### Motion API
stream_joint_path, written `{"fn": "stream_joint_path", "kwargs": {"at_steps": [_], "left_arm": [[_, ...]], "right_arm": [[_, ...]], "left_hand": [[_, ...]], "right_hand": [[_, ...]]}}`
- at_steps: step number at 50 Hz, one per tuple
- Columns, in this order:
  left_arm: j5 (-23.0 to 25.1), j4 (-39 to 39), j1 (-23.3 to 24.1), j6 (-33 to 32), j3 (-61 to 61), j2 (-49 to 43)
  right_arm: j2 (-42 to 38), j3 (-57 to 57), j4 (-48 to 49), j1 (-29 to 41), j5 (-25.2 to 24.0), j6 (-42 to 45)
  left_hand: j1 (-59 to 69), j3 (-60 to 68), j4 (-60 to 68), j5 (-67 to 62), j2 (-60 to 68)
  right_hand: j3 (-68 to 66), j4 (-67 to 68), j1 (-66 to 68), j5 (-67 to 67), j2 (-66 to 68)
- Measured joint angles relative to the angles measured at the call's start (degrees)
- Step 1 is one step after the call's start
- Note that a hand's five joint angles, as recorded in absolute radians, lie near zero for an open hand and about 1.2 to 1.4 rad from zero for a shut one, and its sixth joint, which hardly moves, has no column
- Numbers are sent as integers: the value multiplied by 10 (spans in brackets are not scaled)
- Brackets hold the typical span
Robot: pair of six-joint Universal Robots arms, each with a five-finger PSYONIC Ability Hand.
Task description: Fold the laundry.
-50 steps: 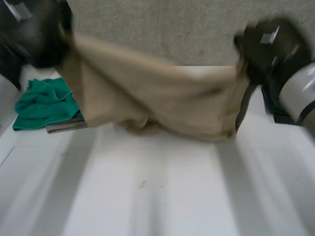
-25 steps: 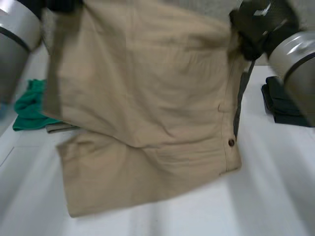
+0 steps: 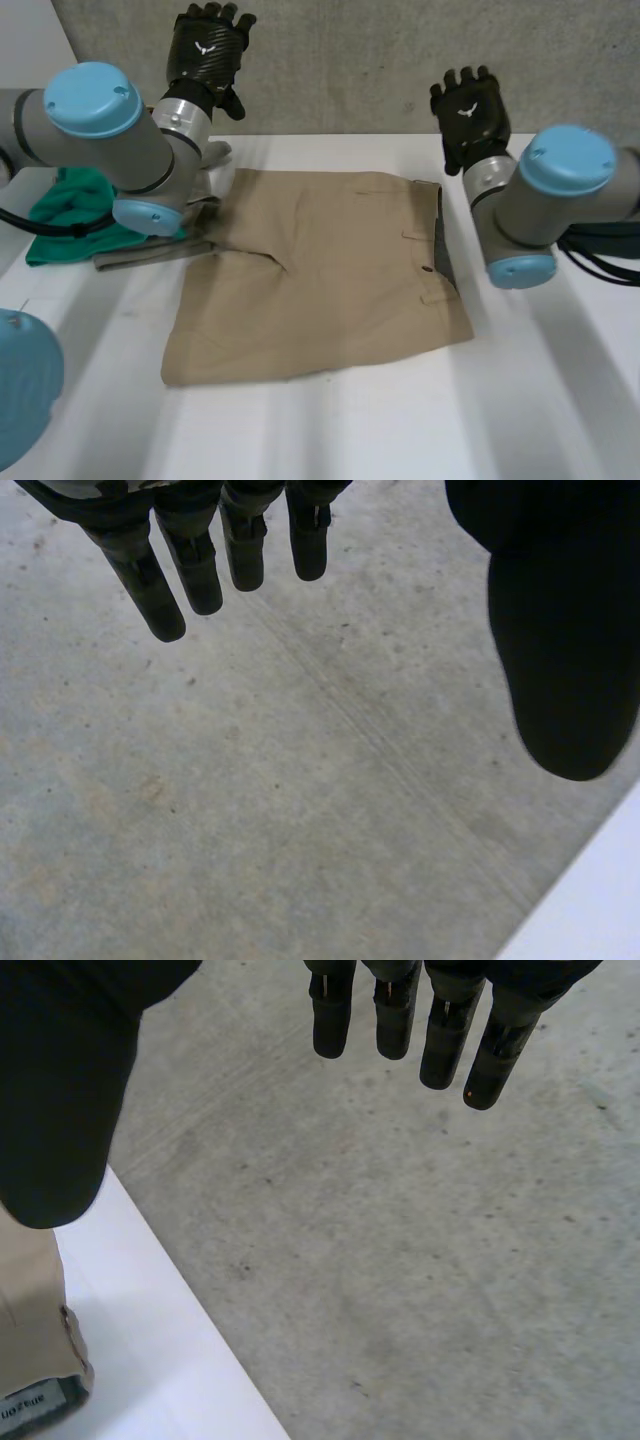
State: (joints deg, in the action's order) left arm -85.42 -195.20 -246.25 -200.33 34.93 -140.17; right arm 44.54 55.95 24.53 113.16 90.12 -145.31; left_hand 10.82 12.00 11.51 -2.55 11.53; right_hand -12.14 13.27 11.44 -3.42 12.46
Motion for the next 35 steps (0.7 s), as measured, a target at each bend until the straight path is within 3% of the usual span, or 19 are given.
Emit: {"fn": "stream_joint_path", "kwargs": {"at_steps": [4, 10, 16, 19, 27, 35], "left_arm": [[2, 1, 0, -1, 112, 70], [5, 15, 1, -4, 334, 212], [9, 59, 4, -5, 521, 325], [11, 90, 7, -5, 617, 374], [12, 133, 3, -4, 768, 414], [12, 129, -16, -4, 787, 384]], "right_arm": [[92, 62, -51, -12, -7, 3], [211, 159, -202, -24, -41, 2], [248, 247, -352, -32, -73, -2], [255, 304, -394, -38, -95, -3], [250, 420, -328, -53, -149, -3], [216, 438, -236, -56, -159, -3]], "left_hand": [[0, 0, 0, 0, 0], [0, 0, 0, 0, 0], [30, 18, 21, -14, 22], [143, 121, 124, -114, 127], [272, 254, 260, -246, 259], [237, 228, 231, -219, 233]], "right_hand": [[0, 0, 0, 1, 0], [0, 0, 0, 1, 0], [-76, 65, 56, -62, 73], [-163, 151, 131, -142, 160], [-228, 216, 183, -201, 222], [-225, 214, 181, -201, 221]]}}
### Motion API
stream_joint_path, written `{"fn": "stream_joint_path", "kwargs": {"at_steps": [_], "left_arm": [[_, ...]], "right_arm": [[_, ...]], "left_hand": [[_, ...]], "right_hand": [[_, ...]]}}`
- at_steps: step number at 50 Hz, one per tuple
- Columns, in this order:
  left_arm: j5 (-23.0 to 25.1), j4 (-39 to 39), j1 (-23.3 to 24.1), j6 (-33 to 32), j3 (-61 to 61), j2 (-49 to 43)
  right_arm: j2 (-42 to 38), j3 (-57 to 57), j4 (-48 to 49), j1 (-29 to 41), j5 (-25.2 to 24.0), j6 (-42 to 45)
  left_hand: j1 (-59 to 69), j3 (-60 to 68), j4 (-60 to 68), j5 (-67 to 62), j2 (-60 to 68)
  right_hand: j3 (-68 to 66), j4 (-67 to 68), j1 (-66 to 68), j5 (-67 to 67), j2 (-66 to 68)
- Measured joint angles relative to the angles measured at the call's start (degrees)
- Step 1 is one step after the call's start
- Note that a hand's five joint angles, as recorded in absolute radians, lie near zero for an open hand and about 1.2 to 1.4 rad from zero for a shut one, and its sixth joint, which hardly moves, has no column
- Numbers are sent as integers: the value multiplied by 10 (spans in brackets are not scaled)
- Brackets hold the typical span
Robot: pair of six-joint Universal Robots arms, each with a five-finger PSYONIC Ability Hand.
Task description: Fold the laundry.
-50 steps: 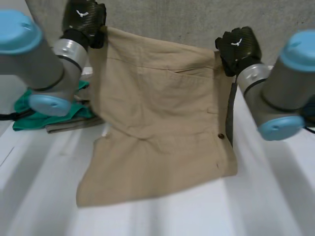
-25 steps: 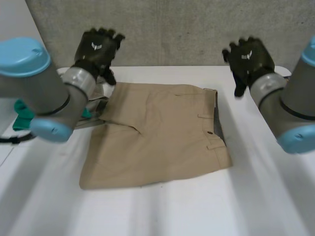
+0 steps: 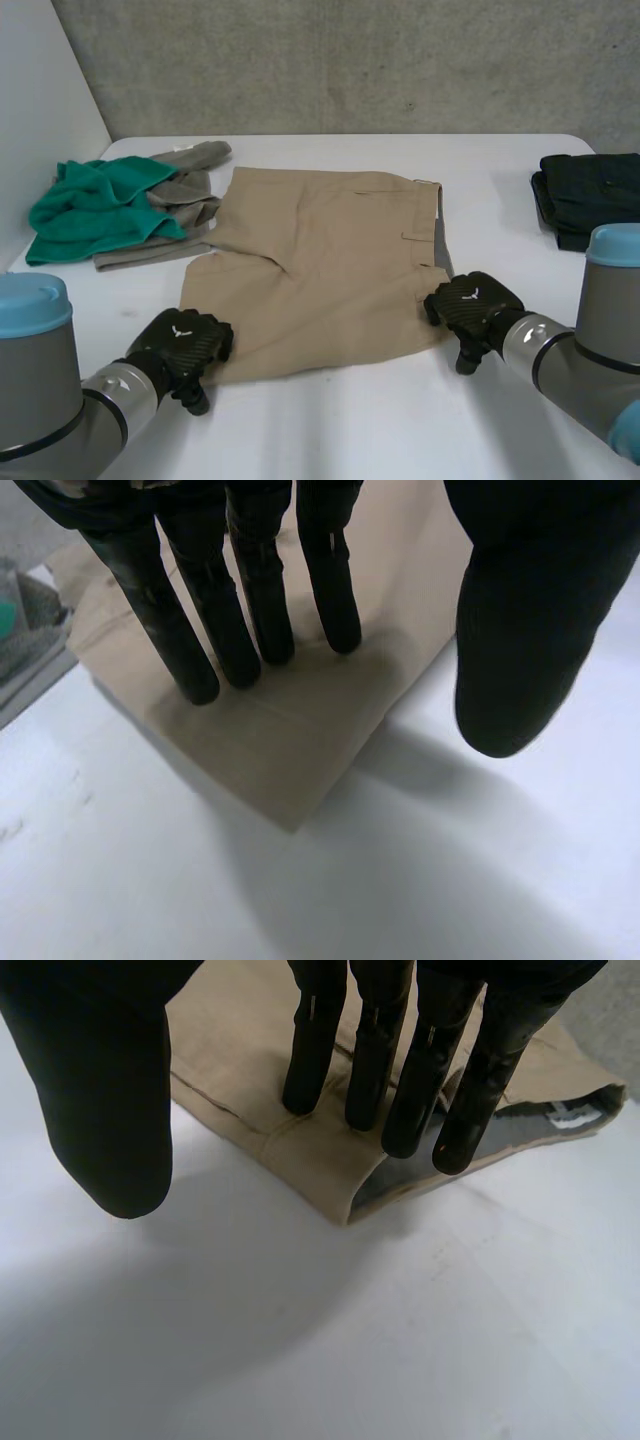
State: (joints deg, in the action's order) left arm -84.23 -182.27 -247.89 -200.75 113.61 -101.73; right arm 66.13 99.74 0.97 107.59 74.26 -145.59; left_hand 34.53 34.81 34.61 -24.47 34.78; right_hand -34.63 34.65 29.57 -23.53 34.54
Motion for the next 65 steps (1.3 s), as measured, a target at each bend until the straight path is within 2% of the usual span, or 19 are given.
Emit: {"fn": "stream_joint_path", "kwargs": {"at_steps": [10, 24, 29, 30, 32, 33, 37, 38, 41, 48, 54, 61, 65], "left_arm": [[-4, -51, -22, 0, -18, -36], [-9, -111, -21, -2, -52, -101], [-9, -125, -21, -3, -68, -116], [-9, -132, -21, -4, -71, -119], [-9, -132, -21, -4, -71, -119], [-8, -144, -21, -8, -75, -123], [-9, -166, -20, -24, -77, -128], [-9, -173, -20, -34, -77, -130], [-9, -180, -18, -54, -77, -129], [-10, -172, -12, -92, -76, -116], [-8, -74, -5, -122, -63, -49], [0, 188, 25, -142, -43, 39], [4, 261, 44, -145, -44, 59]], "right_arm": [[-28, -12, 85, 7, 4, 0], [-66, -50, 97, 8, 5, 0], [-81, -63, 100, 8, 6, 0], [-84, -67, 103, 8, 7, 0], [-84, -67, 103, 8, 7, 0], [-85, -68, 106, 8, 7, -1], [-85, -73, 123, 9, 11, -1], [-84, -73, 128, 10, 12, -1], [-81, -73, 130, 10, 15, -1], [-68, -71, 111, 9, 19, 3], [-24, -68, -4, 4, 18, 21], [69, -37, -273, -15, 15, 111], [116, -17, -338, -27, 11, 155]], "left_hand": [[-59, -63, -71, 70, -65], [-55, -61, -65, 63, -62], [-13, -15, -12, 11, -15], [-13, -15, -12, 11, -15], [-13, -15, -12, 11, -15], [101, 87, 89, -88, 88], [191, 183, 188, -185, 186], [250, 246, 251, -247, 249], [301, 316, 325, -315, 321], [301, 331, 339, -319, 334], [301, 331, 339, -319, 334], [301, 331, 339, -324, 334], [301, 331, 339, -324, 334]], "right_hand": [[3, -2, 0, 0, 0], [-4, 3, 2, -3, 3], [-69, 67, 59, -63, 71], [-113, 113, 99, -107, 119], [-113, 113, 99, -107, 119], [-113, 113, 99, -107, 119], [-113, 113, 99, -107, 119], [-331, 333, 255, -321, 327], [-331, 333, 255, -325, 327], [-331, 334, 255, -325, 327], [-331, 334, 255, -325, 327], [-331, 334, 255, -325, 327], [-331, 334, 255, -325, 327]]}}
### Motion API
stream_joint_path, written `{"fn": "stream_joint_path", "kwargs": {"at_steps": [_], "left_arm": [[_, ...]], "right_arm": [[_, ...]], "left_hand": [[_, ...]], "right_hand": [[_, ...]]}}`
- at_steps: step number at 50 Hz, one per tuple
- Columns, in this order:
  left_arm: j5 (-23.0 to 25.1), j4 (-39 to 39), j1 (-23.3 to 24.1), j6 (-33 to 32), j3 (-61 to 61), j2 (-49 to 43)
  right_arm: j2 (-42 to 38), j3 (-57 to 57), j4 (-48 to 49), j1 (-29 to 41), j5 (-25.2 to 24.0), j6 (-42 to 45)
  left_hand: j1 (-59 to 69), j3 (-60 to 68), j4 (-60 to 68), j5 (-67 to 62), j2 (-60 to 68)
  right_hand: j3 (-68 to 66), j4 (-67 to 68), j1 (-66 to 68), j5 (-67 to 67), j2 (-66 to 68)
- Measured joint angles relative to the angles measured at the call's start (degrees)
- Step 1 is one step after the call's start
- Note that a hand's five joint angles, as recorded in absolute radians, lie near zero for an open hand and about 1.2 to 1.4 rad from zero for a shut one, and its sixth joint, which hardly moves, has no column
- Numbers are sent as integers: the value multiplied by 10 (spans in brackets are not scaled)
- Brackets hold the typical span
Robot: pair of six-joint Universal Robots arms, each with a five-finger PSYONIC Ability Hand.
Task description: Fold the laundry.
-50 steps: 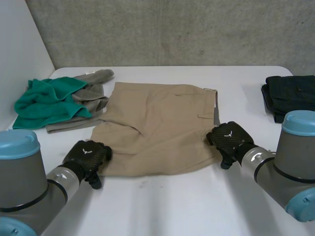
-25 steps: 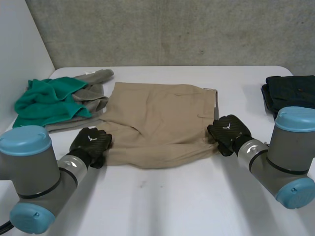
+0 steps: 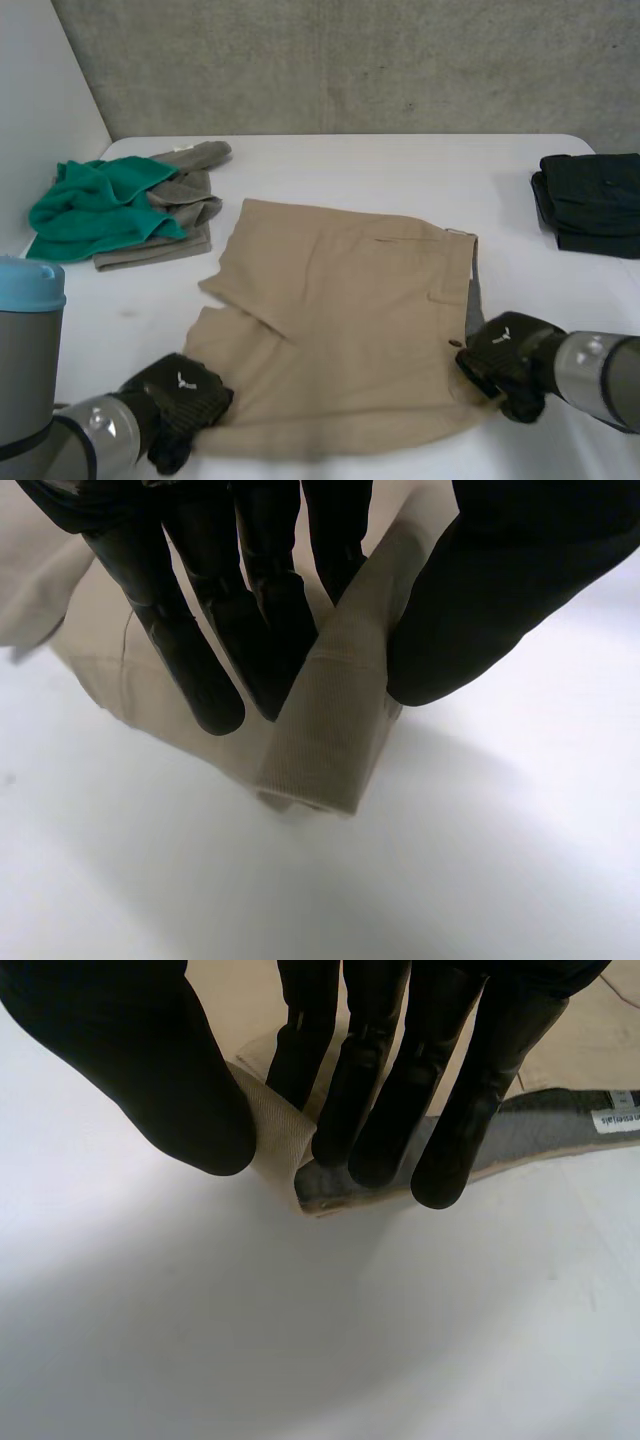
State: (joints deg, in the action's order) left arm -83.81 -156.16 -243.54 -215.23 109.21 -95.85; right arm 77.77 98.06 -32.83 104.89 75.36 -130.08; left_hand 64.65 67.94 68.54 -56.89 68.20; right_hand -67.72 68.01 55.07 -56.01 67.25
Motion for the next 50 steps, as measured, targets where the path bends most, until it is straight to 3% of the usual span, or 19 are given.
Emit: {"fn": "stream_joint_path", "kwargs": {"at_steps": [5, 12, 13, 19, 25, 27, 30, 32, 33, 34, 36, 37, 38, 41, 46, 50], "left_arm": [[2, -17, 9, 1, -27, 0], [-2, -145, 11, 3, -109, -56], [-5, -195, 11, 4, -148, -92], [-27, -307, 11, 3, -292, -227], [-44, -353, 12, 1, -411, -333], [-50, -379, 13, 0, -523, -429], [-51, -388, 13, -1, -583, -478], [-48, -395, 13, -1, -651, -532], [-47, -397, 13, -1, -673, -549], [-45, -401, 13, -1, -696, -568], [-43, -408, 14, -1, -720, -589], [-42, -410, 14, -1, -723, -592], [-42, -414, 15, -1, -725, -596], [-41, -424, 18, 0, -709, -586], [-41, -437, 22, 3, -629, -524], [-41, -451, 23, 6, -515, -435]], "right_arm": [[28, 4, 18, -7, -7, 1], [-17, -39, 119, -5, -6, -57], [-41, -61, 147, -3, -3, -74], [-137, -158, 244, 0, 21, -112], [-204, -219, 332, 5, 51, -119], [-264, -269, 421, 11, 74, -116], [-304, -296, 469, 13, 81, -111], [-346, -326, 508, 15, 87, -103], [-369, -342, 523, 16, 90, -97], [-388, -354, 533, 17, 92, -91], [-411, -371, 542, 18, 95, -80], [-415, -374, 543, 19, 96, -77], [-419, -378, 544, 20, 98, -73], [-406, -368, 539, 22, 102, -78], [-332, -312, 504, 18, 104, -128], [-229, -240, 408, 10, 87, -217]], "left_hand": [[0, 1, 0, 0, 1], [0, 1, 0, 0, 1], [0, 1, 0, 0, 1], [0, 1, 0, 0, 1], [0, 1, 1, 0, 2], [0, 1, 2, 0, 2], [0, 0, 0, 1, 0], [-119, -135, -129, 113, -138], [-200, -194, -201, 184, -198], [-390, -371, -383, 365, -389], [-507, -504, -518, 500, -511], [-520, -527, -537, 517, -533], [-531, -543, -555, 533, -548], [-534, -559, -570, 543, -566], [-534, -559, -570, 543, -566], [-534, -559, -570, 543, -567]], "right_hand": [[0, 0, 0, 0, 0], [0, 0, 11, -4, 0], [0, 0, 11, -8, 0], [0, 0, 11, -9, 0], [0, 0, 11, -10, 0], [0, 0, 11, -10, 0], [0, 0, 11, -10, 0], [93, -94, -68, 73, -91], [238, -239, -210, 210, -240], [328, -330, -299, 300, -331], [456, -458, -392, 429, -459], [456, -458, -392, 429, -459], [548, -544, -435, 514, -541], [557, -547, -436, 519, -548], [557, -547, -436, 519, -548], [557, -547, -436, 525, -548]]}}
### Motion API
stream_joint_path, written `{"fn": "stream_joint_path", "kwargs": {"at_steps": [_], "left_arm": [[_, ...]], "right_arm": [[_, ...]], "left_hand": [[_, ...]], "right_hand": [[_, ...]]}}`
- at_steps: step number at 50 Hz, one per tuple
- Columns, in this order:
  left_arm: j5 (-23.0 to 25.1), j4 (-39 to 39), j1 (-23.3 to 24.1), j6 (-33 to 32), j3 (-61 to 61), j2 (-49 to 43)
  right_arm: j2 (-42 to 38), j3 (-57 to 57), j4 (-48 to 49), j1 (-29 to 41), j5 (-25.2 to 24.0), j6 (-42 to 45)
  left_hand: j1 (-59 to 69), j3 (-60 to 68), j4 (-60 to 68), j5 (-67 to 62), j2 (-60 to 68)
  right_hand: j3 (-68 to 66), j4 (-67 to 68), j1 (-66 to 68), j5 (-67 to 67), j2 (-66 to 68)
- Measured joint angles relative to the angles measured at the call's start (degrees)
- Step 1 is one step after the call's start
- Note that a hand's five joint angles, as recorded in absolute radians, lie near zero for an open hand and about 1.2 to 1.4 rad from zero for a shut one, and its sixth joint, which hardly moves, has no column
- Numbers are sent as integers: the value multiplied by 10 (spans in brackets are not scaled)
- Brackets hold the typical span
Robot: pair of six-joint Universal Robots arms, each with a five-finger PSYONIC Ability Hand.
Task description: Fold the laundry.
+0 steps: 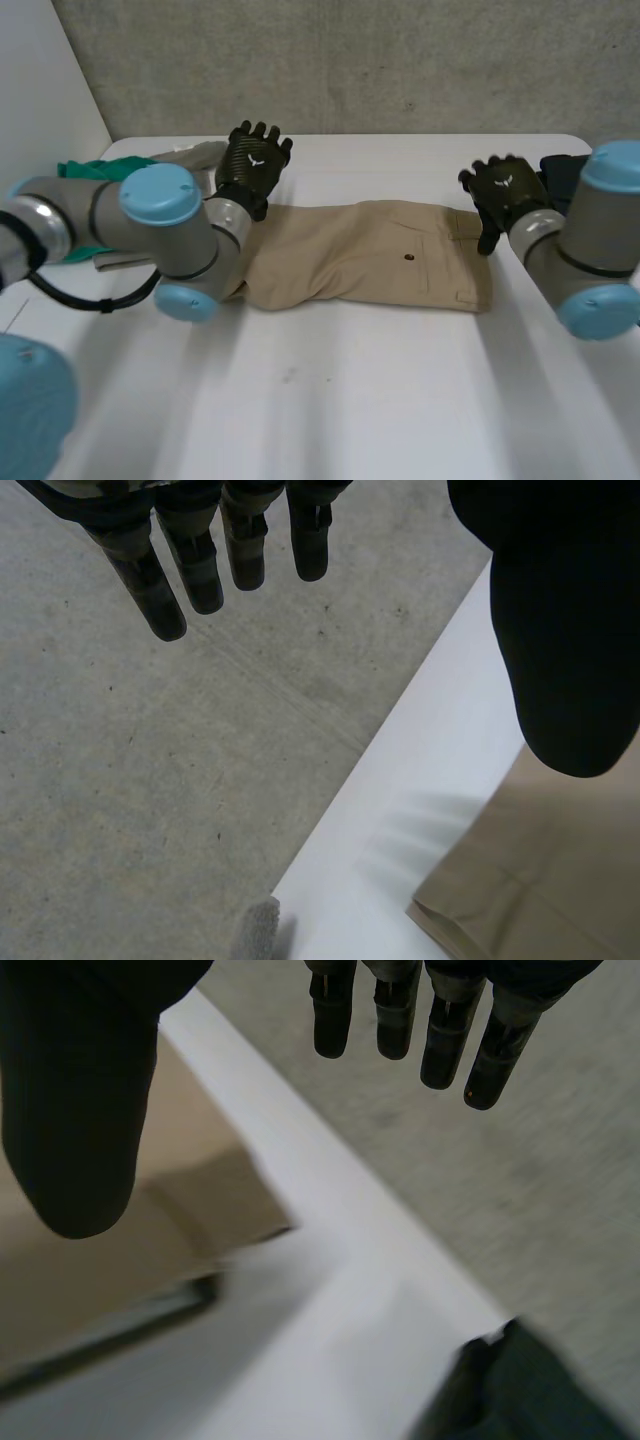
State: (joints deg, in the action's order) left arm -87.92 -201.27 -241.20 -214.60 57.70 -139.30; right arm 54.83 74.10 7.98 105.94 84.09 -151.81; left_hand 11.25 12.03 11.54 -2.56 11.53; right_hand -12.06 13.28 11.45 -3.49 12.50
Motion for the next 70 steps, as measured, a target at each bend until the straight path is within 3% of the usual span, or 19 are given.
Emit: {"fn": "stream_joint_path", "kwargs": {"at_steps": [4, 11, 14, 17, 19, 23, 28, 32, 38, 43, 50, 55, 59, 60, 61, 63, 64, 69, 70], "left_arm": [[0, -7, 2, 2, 95, 65], [0, -7, 9, 14, 173, 112], [-1, -6, 11, 30, 193, 120], [-2, -4, 12, 46, 202, 123], [-2, -2, 12, 54, 205, 123], [-2, -1, 11, 63, 208, 127], [-1, 1, 7, 69, 220, 145], [-1, 1, 4, 75, 238, 171], [0, 1, 1, 91, 263, 201], [0, 2, -3, 114, 288, 230], [1, 2, -11, 134, 314, 261], [0, 2, -13, 137, 319, 268], [0, 2, -13, 138, 319, 269], [1, 1, -13, 139, 318, 269], [1, 1, -13, 139, 316, 268], [1, 1, -13, 139, 315, 268], [1, 0, -12, 139, 309, 268], [0, -1, -4, 147, 273, 262], [0, -1, -4, 147, 273, 262]], "right_arm": [[45, 44, -90, -5, -28, -66], [33, 69, -122, -8, -46, -97], [6, 68, -102, -8, -44, -95], [-18, 63, -82, -10, -37, -87], [-24, 61, -75, -13, -30, -80], [-24, 64, -67, -25, -16, -67], [35, 100, -60, -66, -4, -17], [100, 137, -61, -114, -7, 76], [129, 144, -51, -131, -13, 185], [132, 122, -5, -49, -58, 275], [90, 112, 59, 109, -214, 331], [37, 106, 72, 182, -285, 336], [22, 104, 71, 196, -292, 331], [8, 101, 69, 207, -289, 312], [8, 101, 68, 208, -284, 297], [10, 101, 67, 207, -279, 282], [22, 103, 65, 199, -267, 237], [101, 107, 66, 152, -219, 7], [101, 107, 66, 152, -219, 7]], "left_hand": [[0, 0, 0, 0, 0], [0, 0, 0, 0, 0], [0, 0, 0, 0, 0], [0, 0, 0, 0, 0], [0, 0, 0, 0, 0], [0, 0, 0, 0, 0], [0, 0, 0, 0, 0], [0, 0, 0, 0, 0], [0, 0, 0, 0, 0], [0, 0, 0, 0, 0], [0, 0, 0, 0, 0], [0, 0, 0, 0, 0], [0, 0, 0, 0, 0], [0, 0, 0, 0, 0], [0, 0, 0, 0, 0], [0, 0, 0, 0, 0], [0, 0, 0, 0, 0], [0, 0, 0, 0, 0], [0, 0, 0, 0, 0]], "right_hand": [[0, 0, 0, 0, 0], [-30, 16, 16, -21, 28], [-147, 132, 118, -128, 140], [-442, 430, 347, -409, 441], [-507, 498, 383, -466, 502], [-507, 498, 383, -466, 502], [-544, 547, 400, -495, 542], [-544, 547, 417, -508, 542], [-544, 547, 417, -510, 542], [-552, 547, 422, -518, 547], [-565, 547, 423, -522, 547], [-565, 547, 428, -522, 547], [-565, 547, 429, -522, 547], [-392, 390, 323, -393, 387], [-304, 294, 234, -302, 299], [-248, 237, 178, -247, 242], [-69, 65, 37, -77, 63], [0, 0, 0, 0, -1], [0, 0, 0, 0, -1]]}}
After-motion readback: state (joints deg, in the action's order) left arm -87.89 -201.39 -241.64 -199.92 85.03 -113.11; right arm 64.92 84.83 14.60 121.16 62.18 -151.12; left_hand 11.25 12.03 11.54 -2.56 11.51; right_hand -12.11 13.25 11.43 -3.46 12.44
